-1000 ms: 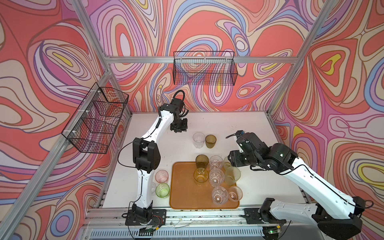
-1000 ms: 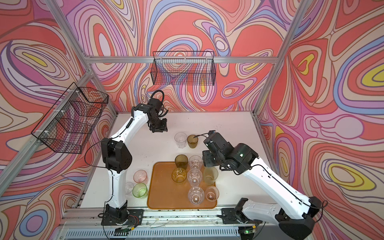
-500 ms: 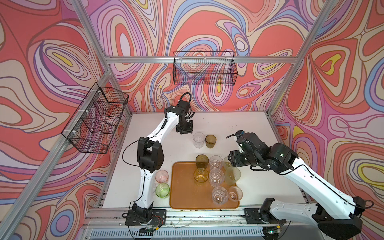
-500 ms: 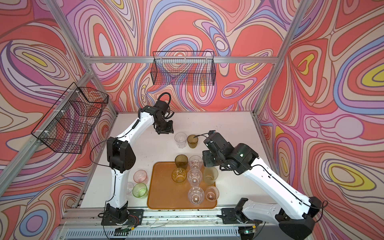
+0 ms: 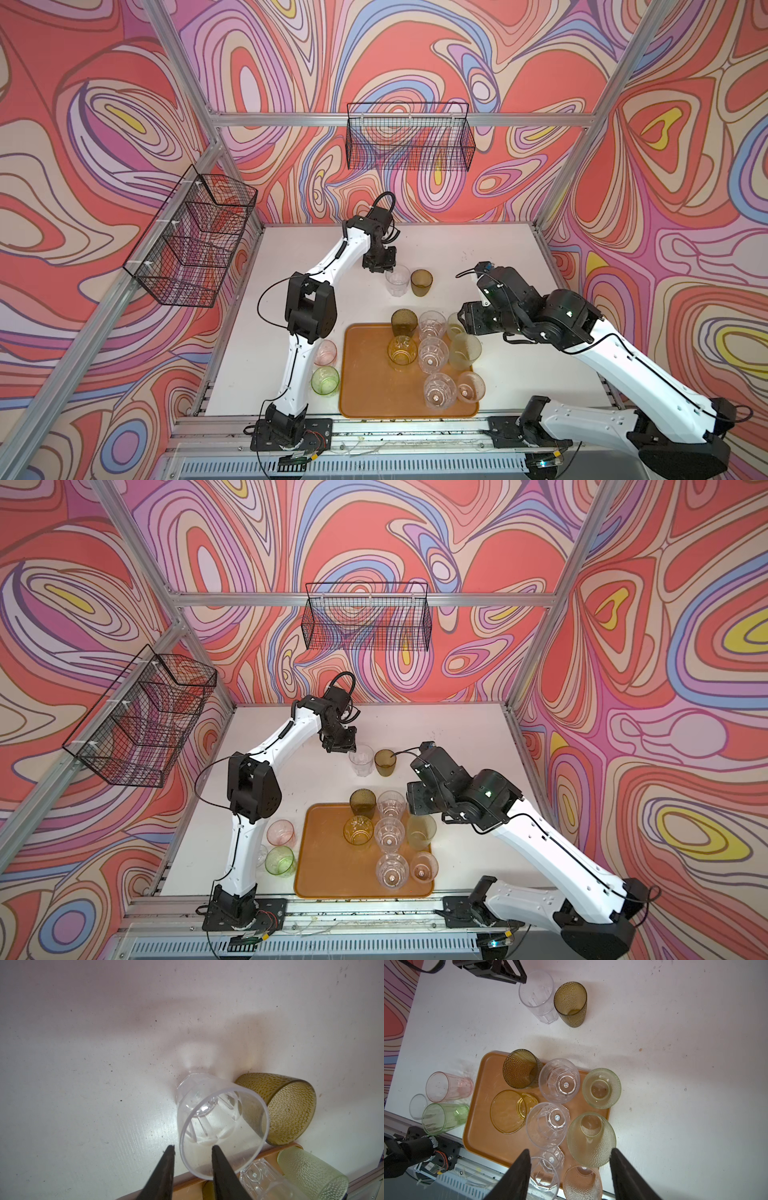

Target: Place the glasses into the tray

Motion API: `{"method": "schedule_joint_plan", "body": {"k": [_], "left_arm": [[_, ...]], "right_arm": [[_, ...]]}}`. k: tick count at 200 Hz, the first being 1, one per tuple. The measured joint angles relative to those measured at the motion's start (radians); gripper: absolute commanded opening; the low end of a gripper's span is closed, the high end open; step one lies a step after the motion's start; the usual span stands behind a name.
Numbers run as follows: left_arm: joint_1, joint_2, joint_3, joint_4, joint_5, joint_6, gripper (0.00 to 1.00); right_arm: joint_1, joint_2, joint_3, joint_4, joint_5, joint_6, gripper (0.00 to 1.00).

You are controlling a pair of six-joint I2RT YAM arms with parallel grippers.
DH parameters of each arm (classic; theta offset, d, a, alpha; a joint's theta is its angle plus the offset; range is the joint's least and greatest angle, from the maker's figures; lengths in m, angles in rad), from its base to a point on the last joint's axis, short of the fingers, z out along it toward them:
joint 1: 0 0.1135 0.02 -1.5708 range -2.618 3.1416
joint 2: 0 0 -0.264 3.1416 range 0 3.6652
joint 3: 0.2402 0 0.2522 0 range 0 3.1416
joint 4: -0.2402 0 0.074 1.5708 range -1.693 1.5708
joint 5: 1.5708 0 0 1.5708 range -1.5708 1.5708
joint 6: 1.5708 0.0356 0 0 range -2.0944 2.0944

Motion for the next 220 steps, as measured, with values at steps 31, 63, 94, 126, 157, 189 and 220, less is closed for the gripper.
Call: {"method": "schedule_joint_plan", "body": {"k": [31, 63, 94, 126, 157, 189, 220], "left_arm": [[0.000, 0.020, 0.011, -0.002, -0.011, 0.000, 0.31], [0.000, 0.039, 0.011, -0.003, -0.018, 0.000, 0.29], [0.000, 0.045, 0.011, -0.004, -0.021, 0.000, 0.27], [0.000, 0.045, 0.011, -0.005, -0.024, 0.000, 0.24], [0.000, 0.045, 0.011, -0.005, -0.025, 0.000, 0.22], [0.000, 0.046, 0.011, -0.005, -0.030, 0.000, 0.19], [0.000, 0.046, 0.011, -0.005, -0.032, 0.000, 0.16]], "right_arm": [[0.000, 0.000, -0.002, 0.000, 0.000, 0.001, 0.63], [0.000, 0.000, -0.002, 0.000, 0.000, 0.003, 0.63], [0.000, 0.000, -0.002, 0.000, -0.001, 0.003, 0.62], [0.000, 0.000, -0.002, 0.000, -0.002, 0.003, 0.62], [0.000, 0.000, -0.002, 0.000, -0.003, 0.003, 0.63], [0.000, 0.000, -0.002, 0.000, -0.003, 0.003, 0.63], [0.000, 0.000, -0.002, 0.000, -0.003, 0.003, 0.63]]}}
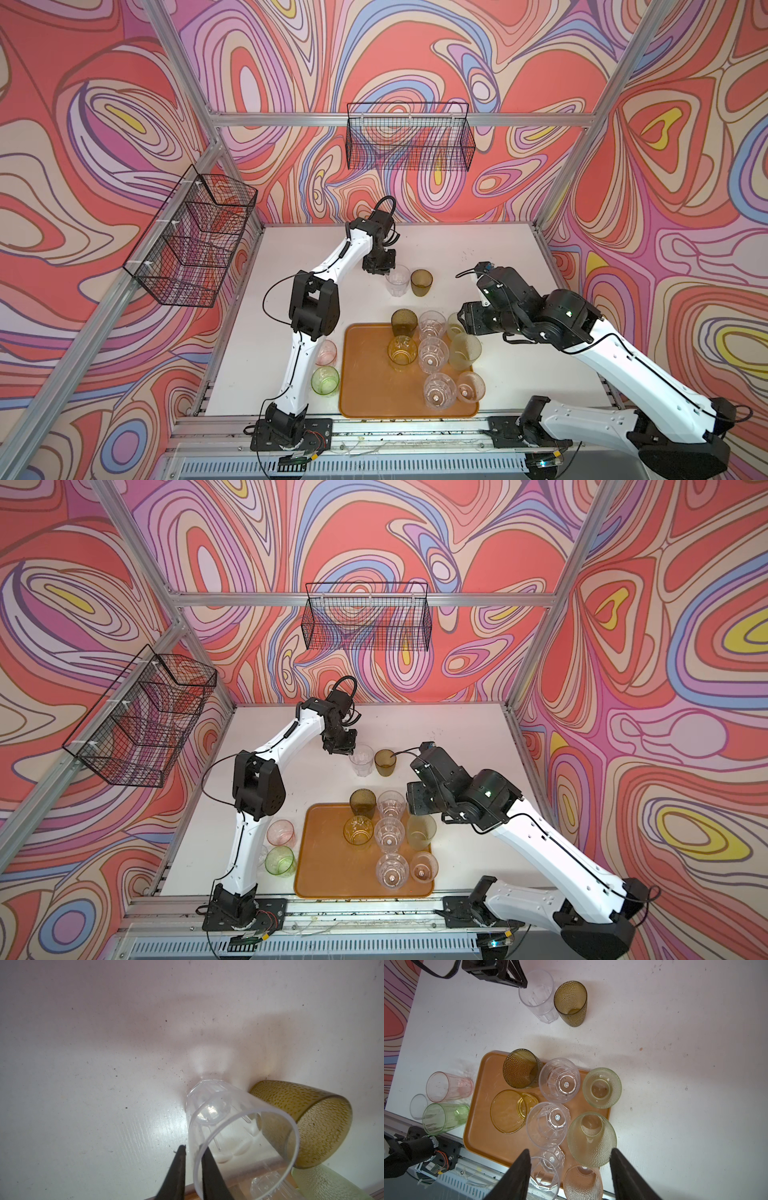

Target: Place the glasses into the tray

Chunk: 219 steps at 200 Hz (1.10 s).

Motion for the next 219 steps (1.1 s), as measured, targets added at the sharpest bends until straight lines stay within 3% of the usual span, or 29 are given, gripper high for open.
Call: {"method": "schedule_joint_plan", "body": {"k": [152, 219], "left_arm": [[-0.003, 0.001, 0.000, -0.016, -0.018, 0.000, 0.00], [-0.003, -0.006, 0.000, -0.037, -0.032, 0.000, 0.00]], "right_arm": [[0.000, 0.000, -0.002, 0.001, 0.000, 0.000, 0.63], [0.000, -0.021, -0.006, 0.001, 0.006, 0.000, 0.62]]}}
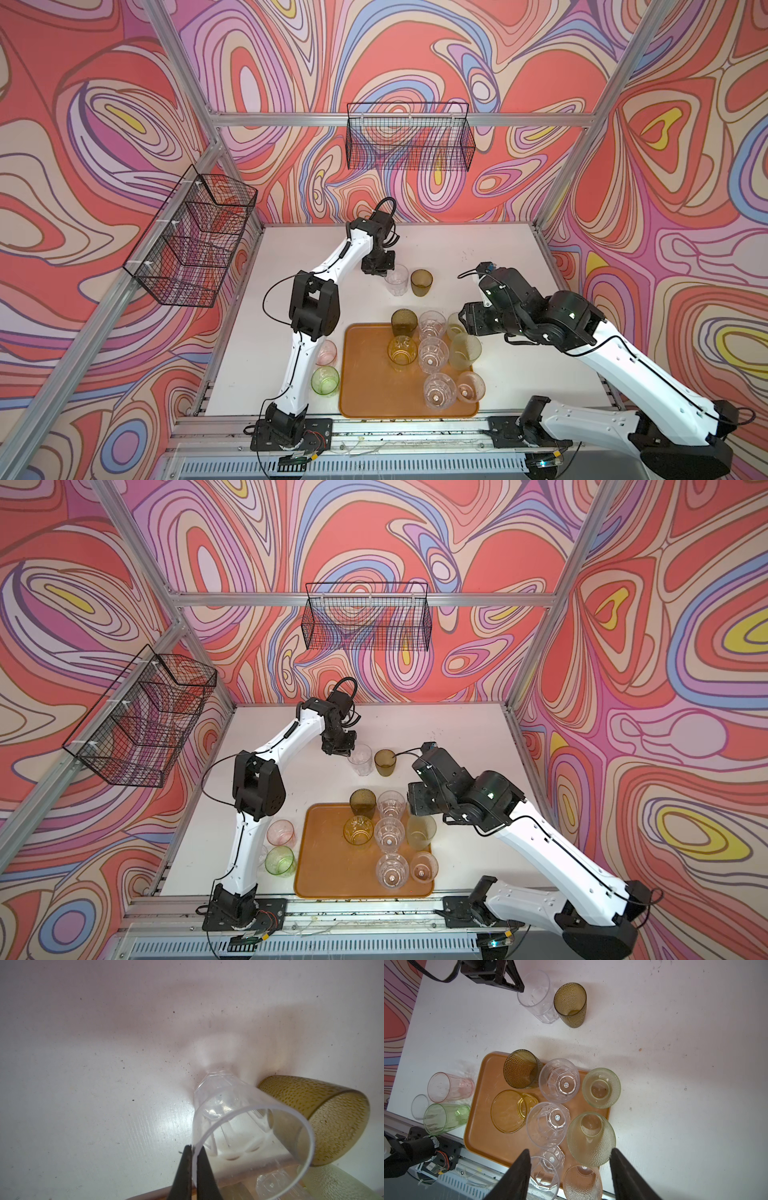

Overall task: Place the glasses into the tray
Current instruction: 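Lift the clear glass with the left gripper and carry it toward the tray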

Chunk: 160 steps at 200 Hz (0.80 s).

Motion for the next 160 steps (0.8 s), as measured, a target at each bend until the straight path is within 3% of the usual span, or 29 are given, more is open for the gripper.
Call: {"method": "schedule_joint_plan", "body": {"k": [160], "left_arm": [[0.000, -0.189, -0.056, -0.064, -0.065, 0.008, 0.00]], "right_arm": [[0.000, -0.018, 0.000, 0.009, 0.021, 0.000, 0.62]]}}
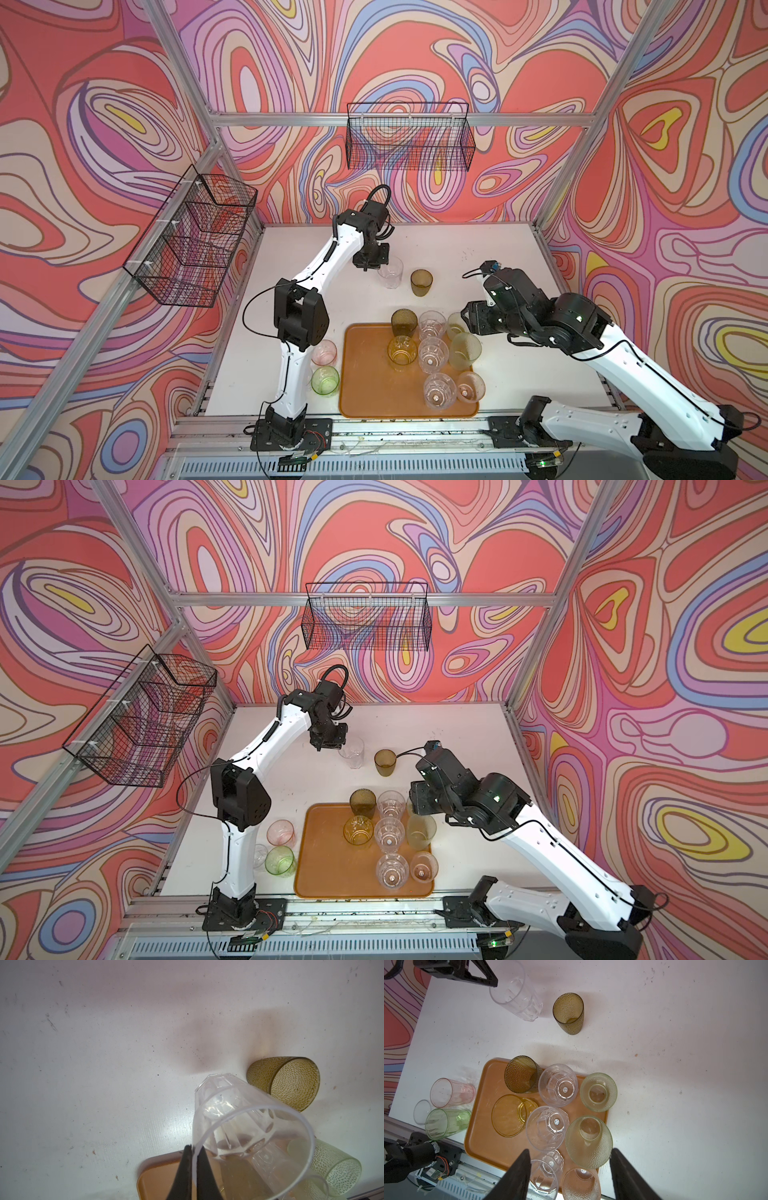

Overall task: Place the glasses into the tray
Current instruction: 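Lift the clear glass with the left gripper and carry it toward the tray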

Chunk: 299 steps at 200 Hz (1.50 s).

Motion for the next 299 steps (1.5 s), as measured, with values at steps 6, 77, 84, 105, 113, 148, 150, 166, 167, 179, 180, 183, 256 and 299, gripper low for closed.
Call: {"method": "schedule_joint_plan", "body": {"k": [6, 77, 84, 105, 113, 148, 150, 166, 167, 179, 180, 183, 256, 299], "left_arm": [[0.000, -0.009, -0.008, -0.002, -0.001, 0.000, 0.00], [0.003, -0.113, -0.067, -0.051, -0.020, 0.019, 0.00], [0.005, -0.125, -0.074, -0.056, -0.021, 0.020, 0.00], [0.006, -0.162, -0.092, -0.072, -0.023, 0.026, 0.00], [0.006, -0.175, -0.097, -0.078, -0.024, 0.026, 0.00], [0.007, -0.243, -0.122, -0.110, -0.027, 0.034, 0.00], [0.007, -0.245, -0.123, -0.112, -0.027, 0.034, 0.00], [0.007, -0.280, -0.140, -0.126, -0.027, 0.034, 0.00], [0.007, -0.283, -0.142, -0.127, -0.027, 0.034, 0.00], [0.007, -0.306, -0.155, -0.137, -0.027, 0.034, 0.00], [0.008, -0.307, -0.156, -0.138, -0.027, 0.034, 0.00], [0.008, -0.312, -0.159, -0.140, -0.027, 0.034, 0.00], [0.007, -0.409, -0.219, -0.212, -0.027, 0.037, 0.00], [0.007, -0.489, -0.276, -0.236, -0.031, 0.034, 0.00]], "right_arm": [[0.000, 0.000, 0.000, 0.001, 0.000, 0.000, 0.63], [0.000, 0.010, 0.000, 0.034, -0.007, -0.001, 0.62], [0.000, 0.012, 0.000, 0.038, -0.008, -0.002, 0.63], [0.000, 0.019, 0.000, 0.047, -0.013, -0.004, 0.62], [0.000, 0.022, 0.000, 0.049, -0.015, -0.005, 0.63], [0.000, 0.024, 0.000, 0.053, -0.020, -0.005, 0.63], [0.000, 0.024, 0.000, 0.053, -0.020, -0.005, 0.63], [0.000, 0.025, 0.000, 0.057, -0.021, -0.006, 0.63], [0.000, 0.025, 0.000, 0.057, -0.021, -0.006, 0.62], [0.000, 0.026, 0.000, 0.060, -0.021, -0.008, 0.62], [0.000, 0.026, 0.000, 0.060, -0.021, -0.008, 0.63], [0.000, 0.026, 0.000, 0.060, -0.022, -0.008, 0.62], [0.000, 0.028, -0.001, 0.064, -0.023, -0.012, 0.62], [0.000, 0.028, -0.001, 0.064, -0.023, -0.012, 0.63]]}}
